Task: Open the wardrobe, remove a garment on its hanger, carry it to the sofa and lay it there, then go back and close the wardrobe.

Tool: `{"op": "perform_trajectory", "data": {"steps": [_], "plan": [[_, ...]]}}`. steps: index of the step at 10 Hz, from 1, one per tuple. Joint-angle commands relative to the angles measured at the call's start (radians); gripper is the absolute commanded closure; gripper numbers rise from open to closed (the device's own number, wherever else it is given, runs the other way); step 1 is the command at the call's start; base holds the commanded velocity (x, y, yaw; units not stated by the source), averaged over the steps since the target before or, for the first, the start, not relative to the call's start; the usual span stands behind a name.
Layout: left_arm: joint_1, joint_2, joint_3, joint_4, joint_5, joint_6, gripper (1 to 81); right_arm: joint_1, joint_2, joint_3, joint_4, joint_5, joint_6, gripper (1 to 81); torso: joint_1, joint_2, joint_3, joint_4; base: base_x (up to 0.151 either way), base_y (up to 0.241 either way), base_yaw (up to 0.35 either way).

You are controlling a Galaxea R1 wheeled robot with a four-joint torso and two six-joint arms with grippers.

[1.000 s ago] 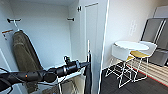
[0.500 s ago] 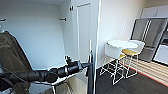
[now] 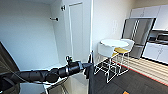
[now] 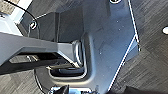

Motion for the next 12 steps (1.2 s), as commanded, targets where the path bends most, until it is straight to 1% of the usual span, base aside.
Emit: {"op": "perform_trajectory", "data": {"steps": [1,12], "plan": [[-0.153,-0.007,0.017,0.039,-0.046,0.017,81.1,0.026,-0.009,0.001,-0.011,-0.048,-0.001,1.0,0.0,0.0,0.0,0.0,0.0,0.0,-0.204],[-0.142,-0.01,0.019,0.055,-0.045,0.017,81.1,0.026,-0.004,-0.001,-0.005,-0.048,0.0,1.0,-0.001,0.0,0.0,0.0,0.0,0.0,-0.204]]}}
